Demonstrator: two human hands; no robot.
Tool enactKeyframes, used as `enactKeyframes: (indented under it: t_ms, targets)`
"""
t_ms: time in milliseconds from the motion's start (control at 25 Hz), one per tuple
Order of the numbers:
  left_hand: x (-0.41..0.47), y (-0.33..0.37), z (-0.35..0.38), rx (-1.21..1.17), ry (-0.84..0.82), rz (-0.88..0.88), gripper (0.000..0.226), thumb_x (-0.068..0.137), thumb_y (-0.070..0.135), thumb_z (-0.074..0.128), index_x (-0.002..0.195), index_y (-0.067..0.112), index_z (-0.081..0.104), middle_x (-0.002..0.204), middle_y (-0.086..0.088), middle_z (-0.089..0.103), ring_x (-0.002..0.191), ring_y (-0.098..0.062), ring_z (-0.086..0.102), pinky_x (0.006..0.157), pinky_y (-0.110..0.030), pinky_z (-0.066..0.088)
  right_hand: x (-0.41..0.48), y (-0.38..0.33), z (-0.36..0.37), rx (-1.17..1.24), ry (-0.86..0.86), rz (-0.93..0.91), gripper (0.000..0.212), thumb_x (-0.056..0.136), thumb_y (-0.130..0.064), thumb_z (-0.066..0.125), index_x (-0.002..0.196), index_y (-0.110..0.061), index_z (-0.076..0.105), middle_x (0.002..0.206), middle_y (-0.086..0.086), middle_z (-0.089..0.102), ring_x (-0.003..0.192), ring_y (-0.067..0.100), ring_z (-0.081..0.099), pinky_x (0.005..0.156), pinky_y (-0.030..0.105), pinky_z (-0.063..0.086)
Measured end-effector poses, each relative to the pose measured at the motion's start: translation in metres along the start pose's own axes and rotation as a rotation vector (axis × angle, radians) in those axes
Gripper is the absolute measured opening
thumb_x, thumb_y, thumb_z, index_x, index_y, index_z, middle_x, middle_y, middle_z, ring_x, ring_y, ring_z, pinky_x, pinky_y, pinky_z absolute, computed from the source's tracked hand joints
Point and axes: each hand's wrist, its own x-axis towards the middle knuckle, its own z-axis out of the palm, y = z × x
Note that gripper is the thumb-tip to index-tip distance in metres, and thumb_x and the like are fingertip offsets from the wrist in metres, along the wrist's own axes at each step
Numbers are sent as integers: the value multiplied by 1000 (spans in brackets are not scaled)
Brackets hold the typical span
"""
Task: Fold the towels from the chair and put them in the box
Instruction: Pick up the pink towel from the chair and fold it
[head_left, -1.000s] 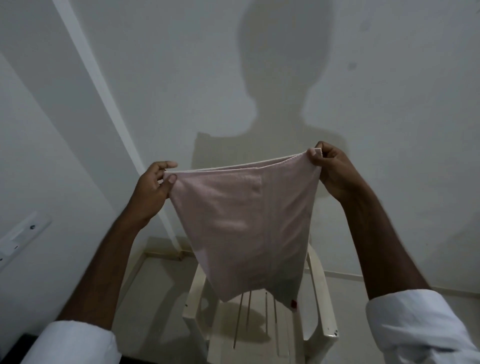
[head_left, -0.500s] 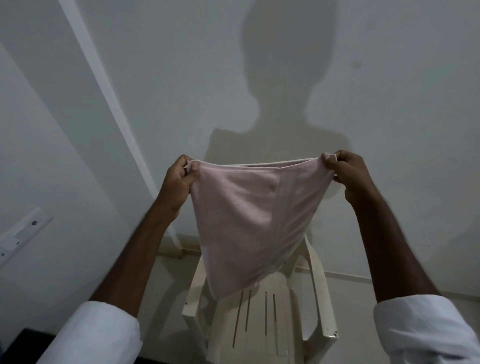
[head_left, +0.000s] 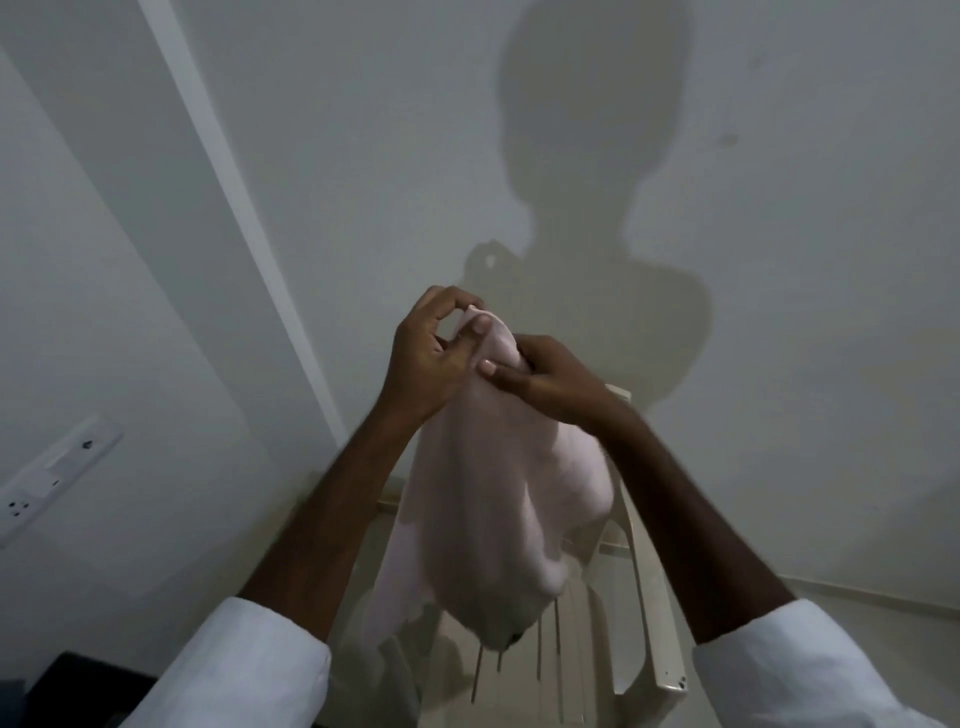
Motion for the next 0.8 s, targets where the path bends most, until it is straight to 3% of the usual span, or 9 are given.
enactKeyframes:
  t_ms: [120,240,360,440,560,640,800]
  targets:
    - [-11,-16,-15,-32,-79,-97,20,93,33,61,104,16,61,99,4,64,93,-10,61,62,-23,46,8,6,24,47,137,-66,35,94,-36,58,85,-3,65,74,18,65,66,11,53,61,42,45]
    - [-48,-48,-29,-162,-258,-341,49,75,37,80,116,18,61,109,1,70,99,-10,67,77,-28,57,9,-4,29,167,275,-106,30,96,-27,59,82,0,62,69,14,59,68,9,49,60,39,40]
    - [-106,-99,-28,141,-452,-519,69,59,59,83,114,19,72,108,7,72,95,-5,68,79,-27,57,13,-23,18,290,353,-148,32,99,-16,59,74,3,53,69,2,42,68,8,41,60,32,30]
    - [-145,-130,-22,184,-473,-540,53,68,56,79,109,23,73,100,10,73,87,-2,69,76,-29,57,16,-36,4,332,377,-176,36,100,-13,59,70,4,48,70,4,36,67,10,37,59,32,25]
    - [-182,-146,-11,111,-498,-530,26,85,32,74,109,23,69,93,9,71,74,-1,69,63,-20,53,21,-50,-19,307,383,-215,41,101,-14,58,66,3,42,69,5,32,65,12,32,57,33,22]
    - [-191,-147,-5,88,-494,-540,24,91,19,67,115,17,66,87,2,68,66,-5,69,56,-19,52,22,-56,-31,293,383,-218,42,100,-12,59,65,-1,39,69,5,29,64,12,29,56,31,20]
    - [-182,-134,9,-34,-450,-683,32,101,20,49,130,34,44,78,-5,67,52,-11,64,41,-29,50,20,-63,-47,271,402,-235,38,100,-11,59,66,-9,42,67,2,28,63,8,27,55,28,19]
